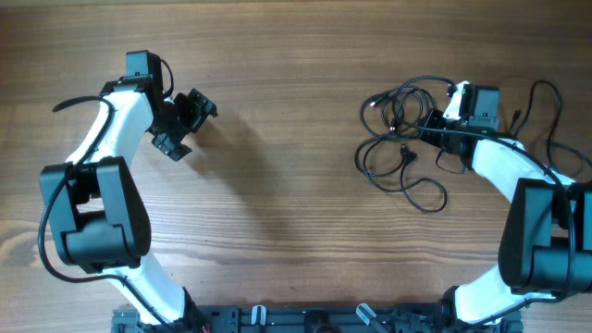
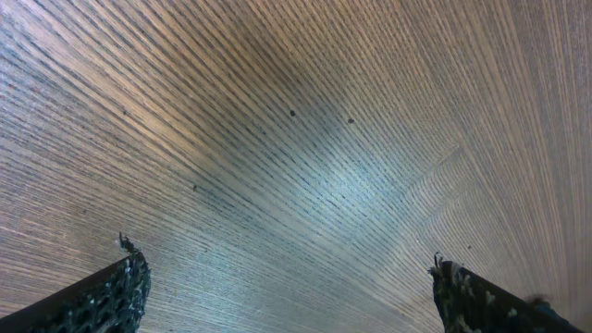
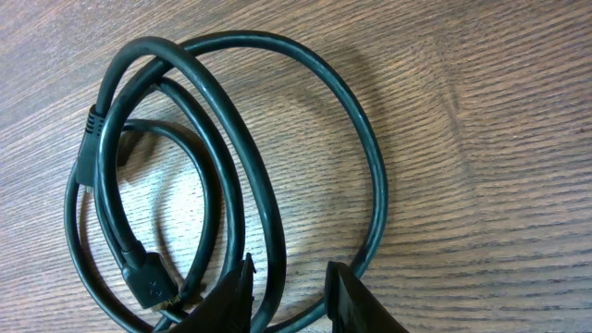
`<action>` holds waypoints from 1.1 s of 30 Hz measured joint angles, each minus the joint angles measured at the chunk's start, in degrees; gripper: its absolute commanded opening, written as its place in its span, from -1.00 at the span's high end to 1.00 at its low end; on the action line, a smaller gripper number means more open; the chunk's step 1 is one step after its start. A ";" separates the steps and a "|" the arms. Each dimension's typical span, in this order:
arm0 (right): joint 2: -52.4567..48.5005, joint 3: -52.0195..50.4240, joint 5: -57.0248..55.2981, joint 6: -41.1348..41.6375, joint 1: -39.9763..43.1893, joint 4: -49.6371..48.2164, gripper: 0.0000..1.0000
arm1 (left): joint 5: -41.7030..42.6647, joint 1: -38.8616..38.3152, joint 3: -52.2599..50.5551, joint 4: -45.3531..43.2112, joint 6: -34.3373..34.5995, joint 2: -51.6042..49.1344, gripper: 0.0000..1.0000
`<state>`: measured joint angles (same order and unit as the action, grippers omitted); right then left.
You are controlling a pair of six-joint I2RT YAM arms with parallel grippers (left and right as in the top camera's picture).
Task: Untangle cables
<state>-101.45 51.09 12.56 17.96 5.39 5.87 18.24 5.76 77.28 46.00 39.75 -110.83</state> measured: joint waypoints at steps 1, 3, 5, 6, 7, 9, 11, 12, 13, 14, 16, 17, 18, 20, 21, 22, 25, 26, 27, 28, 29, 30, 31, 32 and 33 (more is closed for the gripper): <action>0.00 0.00 0.00 0.00 0.00 0.00 0.44 | 0.00 0.00 0.00 0.00 0.00 0.00 -1.00; 0.00 0.00 0.00 0.00 0.00 0.00 0.44 | 0.00 0.00 0.00 0.00 0.00 0.00 -1.00; 0.00 0.00 0.00 0.00 0.00 0.00 0.44 | 0.00 0.00 0.00 0.00 0.00 0.00 -1.00; 0.00 0.00 0.00 0.00 0.00 -0.04 0.43 | 0.00 0.00 0.00 0.00 0.00 0.00 -1.00; 0.00 0.00 0.00 0.02 0.00 -0.11 0.44 | 0.00 0.00 0.00 0.00 0.00 0.00 -1.00; 0.00 0.00 0.00 0.02 0.00 -0.20 0.44 | 0.00 0.00 0.00 0.00 0.00 0.00 -1.00; 0.00 0.00 0.00 0.44 0.00 -0.22 0.44 | 0.00 0.00 0.00 0.00 0.00 0.00 -1.00; -0.07 0.00 0.00 0.61 0.00 -0.35 0.43 | 0.00 0.00 0.00 0.00 0.00 0.00 -1.00; -0.31 0.00 0.00 0.90 0.00 -0.81 0.43 | 0.00 0.00 0.00 0.00 0.00 0.00 -1.00; -0.66 0.00 -0.02 0.98 0.00 -1.14 0.44 | 0.00 0.00 0.00 0.00 0.00 0.00 -1.00; -1.77 0.00 -0.07 1.31 0.00 -1.90 0.44 | 0.00 0.00 0.00 0.00 0.00 0.00 -1.00; -2.67 0.00 -0.11 1.44 0.00 -2.38 0.45 | 0.00 0.00 0.00 0.00 0.00 0.00 -1.00; -3.26 0.00 0.04 1.51 0.00 -3.08 0.46 | 0.00 0.00 0.00 -0.02 0.00 0.00 -1.00; -3.63 0.00 0.02 1.55 -0.11 -3.63 0.64 | 0.00 0.00 0.00 0.00 0.00 0.00 -1.00; -3.63 0.00 0.04 1.70 -0.11 -3.61 0.83 | 0.00 0.00 0.00 0.00 0.00 0.00 -1.00; -3.67 0.00 0.04 1.95 -0.11 -3.61 0.91 | 0.00 0.00 0.00 0.00 0.00 0.00 -1.00; -3.78 0.00 0.11 2.16 -0.11 -3.74 0.92 | 0.00 0.00 0.00 0.00 0.00 0.00 -0.90; -3.78 0.00 0.33 2.16 -0.11 -3.82 0.91 | 0.00 0.00 0.00 0.00 0.00 0.00 -0.86; -3.78 0.00 0.63 2.14 -0.11 -3.85 0.91 | 0.02 0.00 0.00 0.00 0.04 0.00 -0.83; -3.78 0.00 1.44 2.12 -0.11 -3.82 0.91 | 0.00 0.00 0.00 -0.02 0.02 0.00 -0.79; -3.78 0.00 2.62 2.12 -0.07 -3.80 0.91 | 0.00 0.00 0.00 -0.02 0.02 0.00 -0.68; -3.78 0.00 4.04 2.12 0.00 -3.80 0.91 | 0.02 0.00 0.00 -0.13 0.04 0.00 -0.61; -3.78 0.00 6.03 2.12 0.00 -3.78 0.91 | 0.00 0.00 0.00 -0.44 0.07 0.00 -0.59; -3.78 0.02 8.24 2.12 0.00 -3.63 0.91 | 0.00 0.00 0.00 -0.96 -0.17 0.00 -0.61; -3.78 0.04 10.67 2.12 0.00 -3.43 0.91 | 0.00 0.00 0.00 -1.40 -0.31 0.00 -0.63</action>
<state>-105.23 51.13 23.22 20.08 5.39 2.44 18.24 5.76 77.28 44.60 39.44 -110.83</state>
